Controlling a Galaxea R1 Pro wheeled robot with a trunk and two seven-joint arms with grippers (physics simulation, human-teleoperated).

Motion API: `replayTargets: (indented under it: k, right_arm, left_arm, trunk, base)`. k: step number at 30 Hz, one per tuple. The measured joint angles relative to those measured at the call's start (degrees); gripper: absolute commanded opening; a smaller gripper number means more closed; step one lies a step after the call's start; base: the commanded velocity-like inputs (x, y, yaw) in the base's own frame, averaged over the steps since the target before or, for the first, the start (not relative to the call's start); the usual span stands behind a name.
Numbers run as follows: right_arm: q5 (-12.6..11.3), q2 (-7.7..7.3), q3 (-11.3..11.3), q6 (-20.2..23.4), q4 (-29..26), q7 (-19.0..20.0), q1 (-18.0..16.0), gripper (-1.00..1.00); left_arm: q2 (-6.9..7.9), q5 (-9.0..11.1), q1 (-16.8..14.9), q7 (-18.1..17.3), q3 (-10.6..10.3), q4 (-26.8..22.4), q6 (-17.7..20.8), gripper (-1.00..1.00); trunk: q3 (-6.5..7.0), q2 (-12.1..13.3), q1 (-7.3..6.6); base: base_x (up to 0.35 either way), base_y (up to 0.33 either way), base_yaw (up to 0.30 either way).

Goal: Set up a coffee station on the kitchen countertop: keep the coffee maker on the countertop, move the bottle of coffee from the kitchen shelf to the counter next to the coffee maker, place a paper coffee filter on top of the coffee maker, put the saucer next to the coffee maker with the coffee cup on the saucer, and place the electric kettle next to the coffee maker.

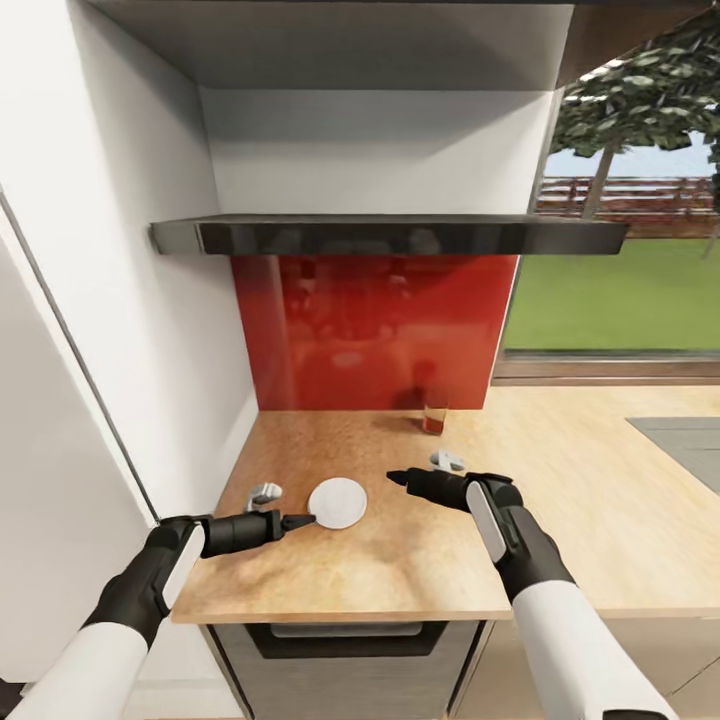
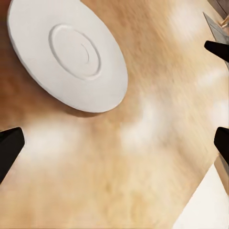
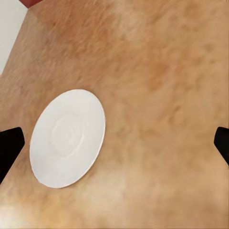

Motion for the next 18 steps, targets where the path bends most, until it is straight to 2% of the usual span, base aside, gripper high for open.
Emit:
replayTargets:
  k: [3,7,12,18]
  right_arm:
    - [0.0,0.12,0.0,0.0,0.3,0.5,0.0,1.00]
    - [0.0,0.16,0.0,0.0,0.5,3.4,0.0,1.00]
    - [0.1,0.18,0.0,0.0,0.5,5.5,0.0,1.00]
    - [0.1,0.22,0.0,0.0,0.5,5.8,0.0,1.00]
  left_arm:
    - [-0.24,0.5,0.0,0.0,0.0,1.1,-0.1,1.00]
    - [-1.10,1.0,-0.1,0.4,0.1,2.2,-0.2,1.00]
    - [-2.31,1.2,0.0,2.9,0.1,2.6,-0.3,1.00]
    - [-2.63,1.3,0.1,3.6,0.3,2.7,-0.3,1.00]
  trunk:
    - [0.00,0.0,-0.01]
    - [0.00,0.0,0.01]
    - [0.00,0.0,0.02]
    - [0.00,0.0,0.02]
  base:
    - [0.279,0.000,0.000]
    - [0.183,0.000,0.000]
    - [0.041,0.000,0.000]
    - [0.006,0.000,0.000]
